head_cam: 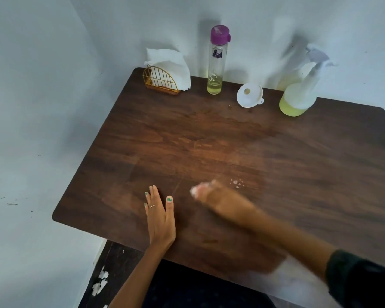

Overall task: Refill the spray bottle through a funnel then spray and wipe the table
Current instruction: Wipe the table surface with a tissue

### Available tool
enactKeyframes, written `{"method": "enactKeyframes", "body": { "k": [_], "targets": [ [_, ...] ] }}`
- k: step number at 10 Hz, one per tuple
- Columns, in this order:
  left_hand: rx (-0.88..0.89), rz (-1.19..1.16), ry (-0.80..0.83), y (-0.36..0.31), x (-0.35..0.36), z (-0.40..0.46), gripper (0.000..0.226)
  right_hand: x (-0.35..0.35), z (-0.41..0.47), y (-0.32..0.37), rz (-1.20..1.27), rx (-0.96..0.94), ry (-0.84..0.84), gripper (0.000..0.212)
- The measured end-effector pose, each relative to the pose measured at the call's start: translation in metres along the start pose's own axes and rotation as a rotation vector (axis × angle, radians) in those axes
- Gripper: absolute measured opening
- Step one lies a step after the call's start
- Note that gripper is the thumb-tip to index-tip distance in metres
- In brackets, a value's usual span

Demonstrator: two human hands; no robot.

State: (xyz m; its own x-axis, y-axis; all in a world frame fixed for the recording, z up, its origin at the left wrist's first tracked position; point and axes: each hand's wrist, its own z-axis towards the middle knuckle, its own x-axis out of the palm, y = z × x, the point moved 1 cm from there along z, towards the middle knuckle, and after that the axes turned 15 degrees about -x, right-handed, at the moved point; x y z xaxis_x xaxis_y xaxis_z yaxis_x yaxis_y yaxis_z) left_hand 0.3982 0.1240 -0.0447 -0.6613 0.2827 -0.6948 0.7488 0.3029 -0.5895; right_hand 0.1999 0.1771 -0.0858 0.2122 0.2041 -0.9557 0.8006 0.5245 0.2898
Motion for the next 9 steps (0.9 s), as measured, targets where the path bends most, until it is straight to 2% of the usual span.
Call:
{"method": "enactKeyframes", "body": {
  "k": [1,2,3,4,5,6,8,9],
  "targets": [
    [0.004,0.051,-0.001,0.003,0.001,0.000,0.062,-0.051,-0.044,-0.105,0.051,0.398,-0.068,0.046],
    [0.025,0.089,-0.003,0.003,0.003,-0.003,0.063,-0.076,-0.077,-0.150,-0.005,0.746,-0.121,0.059],
    [0.030,0.097,-0.004,0.004,0.005,-0.003,0.067,-0.065,-0.046,-0.112,-0.108,0.675,-0.163,0.055],
    [0.054,0.117,-0.011,0.005,0.007,-0.004,0.074,-0.020,-0.008,-0.029,-0.270,0.290,-0.180,0.047],
    [0.066,0.131,-0.004,0.007,0.007,-0.002,0.076,-0.002,-0.007,0.052,-0.210,-0.057,-0.003,0.047],
    [0.069,0.150,-0.009,0.008,0.008,-0.002,0.073,-0.013,-0.028,0.029,-0.258,-0.068,0.076,0.051],
    [0.057,0.191,-0.007,0.009,0.009,-0.001,0.066,-0.075,-0.106,-0.109,-0.160,0.681,0.004,0.073],
    [0.055,0.193,-0.010,0.009,0.011,-0.002,0.066,-0.074,-0.094,-0.105,-0.085,0.849,-0.047,0.067]
  ]
}}
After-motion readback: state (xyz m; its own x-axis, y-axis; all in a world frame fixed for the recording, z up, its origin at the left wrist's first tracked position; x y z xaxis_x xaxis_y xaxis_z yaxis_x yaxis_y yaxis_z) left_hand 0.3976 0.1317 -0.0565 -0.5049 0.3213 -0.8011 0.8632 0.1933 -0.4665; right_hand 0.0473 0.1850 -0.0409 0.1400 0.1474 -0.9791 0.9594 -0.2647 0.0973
